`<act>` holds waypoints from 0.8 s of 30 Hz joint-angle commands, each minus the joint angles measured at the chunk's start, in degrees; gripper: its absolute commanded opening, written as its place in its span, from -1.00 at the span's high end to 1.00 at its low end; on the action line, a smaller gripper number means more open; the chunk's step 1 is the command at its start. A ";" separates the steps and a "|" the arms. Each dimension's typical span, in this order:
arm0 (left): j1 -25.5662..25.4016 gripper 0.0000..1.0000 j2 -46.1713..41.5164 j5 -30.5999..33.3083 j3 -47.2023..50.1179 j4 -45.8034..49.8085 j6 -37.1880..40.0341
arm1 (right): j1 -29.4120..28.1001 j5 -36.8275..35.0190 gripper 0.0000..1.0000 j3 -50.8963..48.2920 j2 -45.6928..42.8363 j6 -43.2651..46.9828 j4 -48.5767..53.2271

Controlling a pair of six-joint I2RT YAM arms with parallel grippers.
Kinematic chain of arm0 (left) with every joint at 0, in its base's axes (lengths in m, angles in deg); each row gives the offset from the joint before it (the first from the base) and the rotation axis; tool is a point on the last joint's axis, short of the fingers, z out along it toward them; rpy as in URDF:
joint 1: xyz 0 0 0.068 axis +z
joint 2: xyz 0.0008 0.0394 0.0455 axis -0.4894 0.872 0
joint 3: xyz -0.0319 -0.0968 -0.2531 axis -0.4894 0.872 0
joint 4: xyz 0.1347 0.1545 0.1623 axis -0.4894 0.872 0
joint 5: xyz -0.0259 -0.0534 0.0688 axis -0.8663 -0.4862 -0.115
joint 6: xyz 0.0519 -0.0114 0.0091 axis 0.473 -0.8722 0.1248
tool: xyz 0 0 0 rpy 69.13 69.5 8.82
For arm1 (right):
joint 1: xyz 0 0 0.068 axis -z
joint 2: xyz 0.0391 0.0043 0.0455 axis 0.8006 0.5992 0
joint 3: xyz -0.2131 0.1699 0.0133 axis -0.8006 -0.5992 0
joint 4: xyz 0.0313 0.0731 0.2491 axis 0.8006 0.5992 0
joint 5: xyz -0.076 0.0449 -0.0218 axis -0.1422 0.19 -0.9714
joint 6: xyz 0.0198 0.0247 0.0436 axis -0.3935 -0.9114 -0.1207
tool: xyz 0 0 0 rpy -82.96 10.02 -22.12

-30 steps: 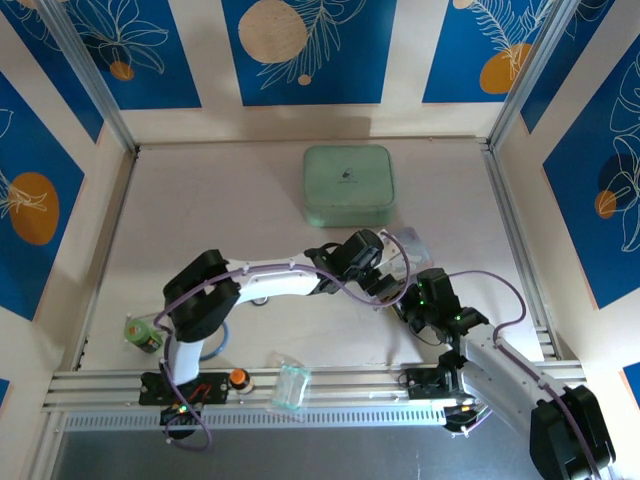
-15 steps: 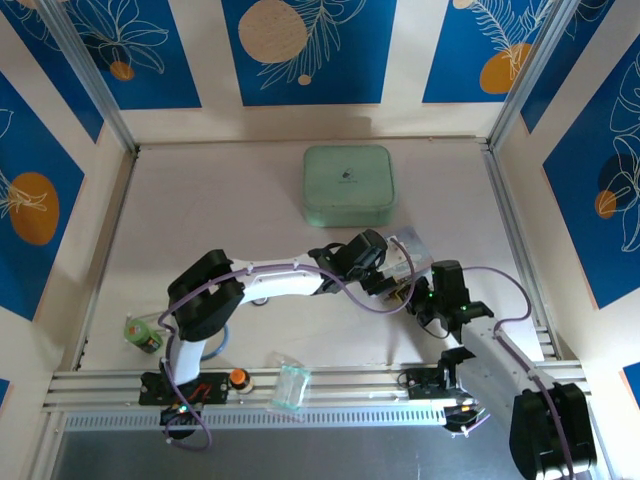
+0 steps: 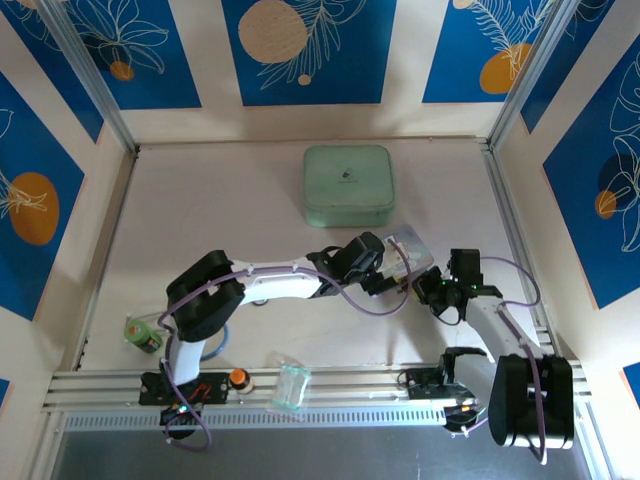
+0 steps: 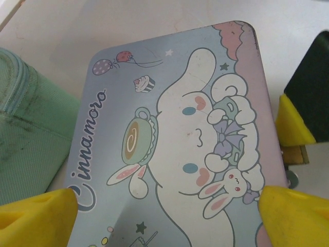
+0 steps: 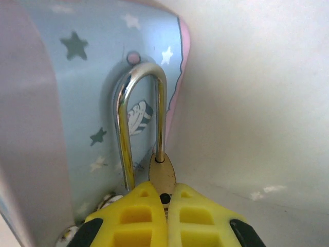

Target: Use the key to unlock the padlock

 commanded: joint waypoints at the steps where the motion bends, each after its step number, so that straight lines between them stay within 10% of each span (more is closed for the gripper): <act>1: 2.18 -0.80 4.56 5.26 4.77 14.98 -0.19 | 2.08 6.38 1.00 3.99 4.05 6.90 4.09; 13: 8.31 -0.90 -1.72 10.71 6.91 14.86 -4.99 | 6.74 5.85 1.00 14.95 16.49 21.41 20.31; 24: 10.85 -0.98 -6.14 12.78 6.10 14.59 -8.99 | 5.10 -8.47 1.00 17.26 16.96 19.54 24.98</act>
